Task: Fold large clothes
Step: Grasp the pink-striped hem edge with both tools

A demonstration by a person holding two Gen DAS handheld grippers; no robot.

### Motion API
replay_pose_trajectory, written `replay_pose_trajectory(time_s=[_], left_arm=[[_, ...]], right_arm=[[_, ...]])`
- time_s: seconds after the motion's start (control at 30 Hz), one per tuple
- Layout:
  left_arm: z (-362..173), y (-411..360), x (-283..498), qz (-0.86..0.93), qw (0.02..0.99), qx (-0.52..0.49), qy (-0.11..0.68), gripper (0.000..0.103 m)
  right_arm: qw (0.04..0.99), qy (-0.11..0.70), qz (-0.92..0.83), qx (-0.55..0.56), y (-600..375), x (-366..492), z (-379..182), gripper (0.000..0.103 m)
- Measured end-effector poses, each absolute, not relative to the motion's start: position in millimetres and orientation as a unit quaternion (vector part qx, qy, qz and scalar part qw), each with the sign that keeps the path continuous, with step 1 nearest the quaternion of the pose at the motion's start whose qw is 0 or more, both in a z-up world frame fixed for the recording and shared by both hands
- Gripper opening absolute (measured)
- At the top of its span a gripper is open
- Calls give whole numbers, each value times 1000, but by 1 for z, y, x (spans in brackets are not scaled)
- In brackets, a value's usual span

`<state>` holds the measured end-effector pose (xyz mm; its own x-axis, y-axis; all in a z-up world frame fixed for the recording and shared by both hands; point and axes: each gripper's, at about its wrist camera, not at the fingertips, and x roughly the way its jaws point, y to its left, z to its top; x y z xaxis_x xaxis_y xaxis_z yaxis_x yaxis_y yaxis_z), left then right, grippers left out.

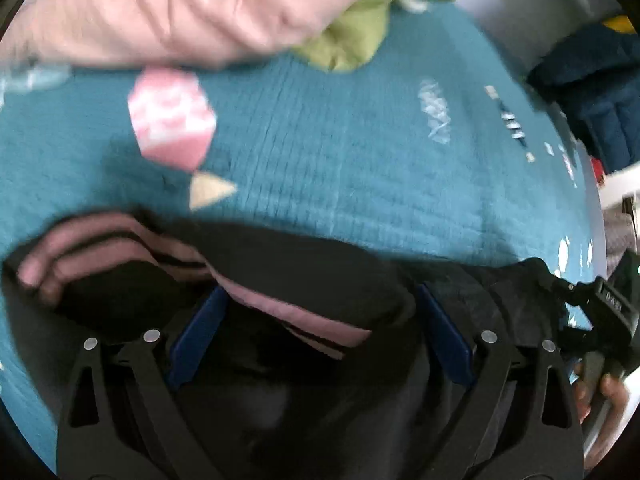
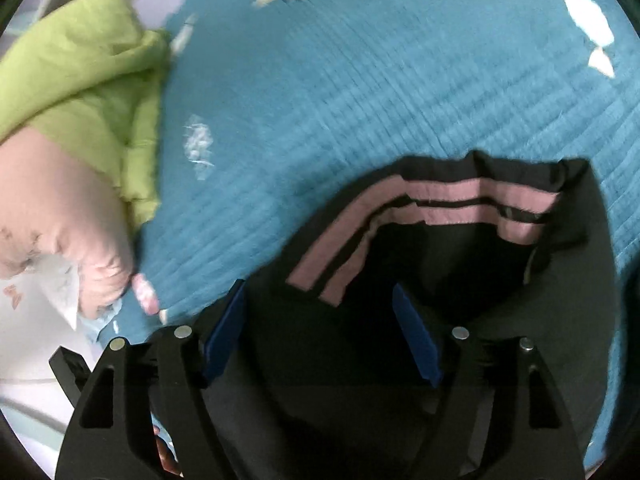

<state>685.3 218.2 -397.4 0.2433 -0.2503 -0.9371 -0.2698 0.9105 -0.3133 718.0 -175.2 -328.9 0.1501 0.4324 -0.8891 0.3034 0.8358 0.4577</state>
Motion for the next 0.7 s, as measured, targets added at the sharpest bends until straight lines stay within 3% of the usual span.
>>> replay_pose_trajectory(time_s=[0.17,0.2,0.3,0.33,0.5,0.7], left_arm=[[-407,220,690,10,753,-218,621,95],[-406,220,691,10,756,-215,618,87],[-400,217,692,-5,769,-205,605,70],[-398,215,693,-6,775,-197,600,68],[-373,207,686,-20,816,-169,552,58],[-336,218,687,-39,828,-205,520,57]], right_arm=[[690,671,46,268,-168,725,-354,80],[694,670,49,259,-165,725,-355,77],[713,646,91,258,-162,721,-347,39],[719,640,97,252,-160,719,-343,34],[760,596,129,225,-157,709,-315,26],[790,545,158,234,-159,703,-270,25]])
